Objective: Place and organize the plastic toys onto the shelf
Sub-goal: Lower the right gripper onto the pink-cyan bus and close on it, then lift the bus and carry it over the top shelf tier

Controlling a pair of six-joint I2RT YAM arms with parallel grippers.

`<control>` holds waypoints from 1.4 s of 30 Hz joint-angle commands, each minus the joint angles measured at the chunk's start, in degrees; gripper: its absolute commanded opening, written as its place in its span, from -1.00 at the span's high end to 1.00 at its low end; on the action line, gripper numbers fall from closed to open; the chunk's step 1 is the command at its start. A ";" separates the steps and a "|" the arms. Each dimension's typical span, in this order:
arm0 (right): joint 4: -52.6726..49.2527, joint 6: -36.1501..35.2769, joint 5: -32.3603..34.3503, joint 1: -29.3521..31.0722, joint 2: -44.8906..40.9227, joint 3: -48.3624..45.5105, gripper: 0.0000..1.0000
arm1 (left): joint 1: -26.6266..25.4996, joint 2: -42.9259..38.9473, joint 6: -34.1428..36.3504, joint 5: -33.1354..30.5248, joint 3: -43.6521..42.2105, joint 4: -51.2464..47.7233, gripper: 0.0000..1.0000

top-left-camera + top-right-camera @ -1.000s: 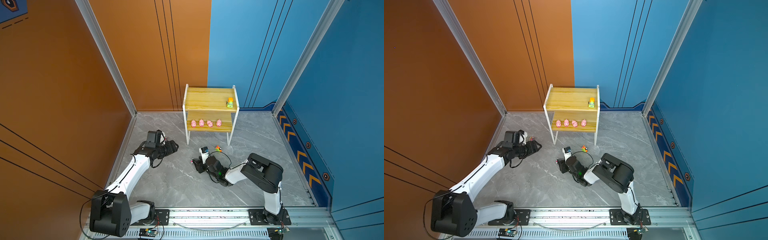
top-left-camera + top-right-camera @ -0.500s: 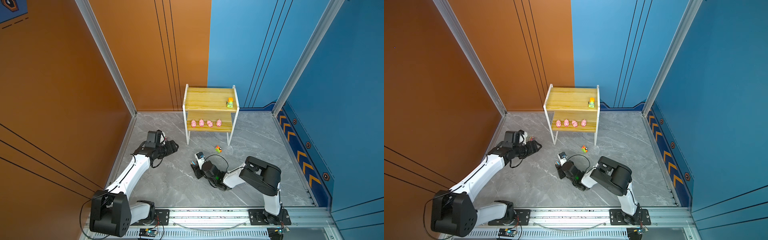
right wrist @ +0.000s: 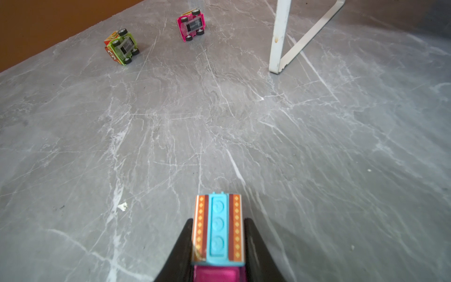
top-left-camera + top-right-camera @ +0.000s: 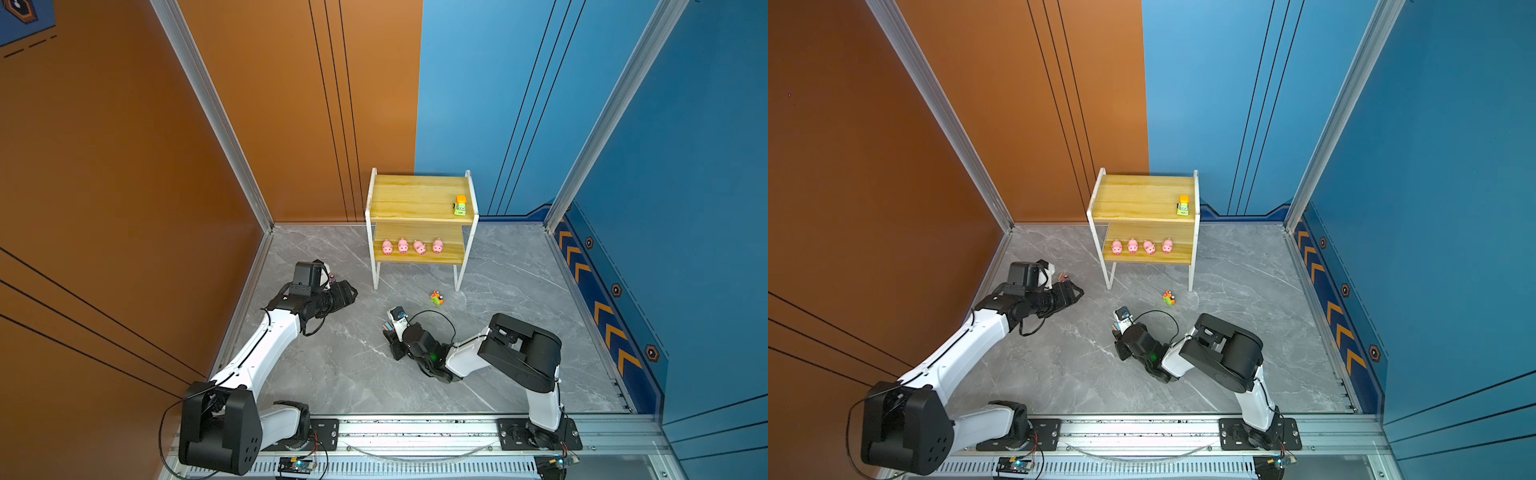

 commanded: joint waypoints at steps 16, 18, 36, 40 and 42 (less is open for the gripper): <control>-33.01 -4.21 9.31 2.72 -29.48 6.44 0.63 | -0.82 -1.70 0.28 0.44 -0.24 0.22 -0.56; -37.88 -5.21 10.85 2.63 -32.65 9.22 0.63 | -0.97 -1.98 0.35 0.25 0.16 0.22 -0.56; -63.48 -10.37 18.57 -6.87 -35.85 43.76 0.67 | -8.81 -4.32 3.43 -7.33 9.87 -1.90 -0.54; -68.09 -10.32 19.73 -10.27 -29.01 54.06 0.66 | -12.53 -4.74 7.02 -10.40 12.56 -3.16 -0.55; -70.43 -9.93 20.34 -11.70 -25.40 58.64 0.66 | -14.07 -5.27 8.19 -11.63 12.26 -3.01 -0.55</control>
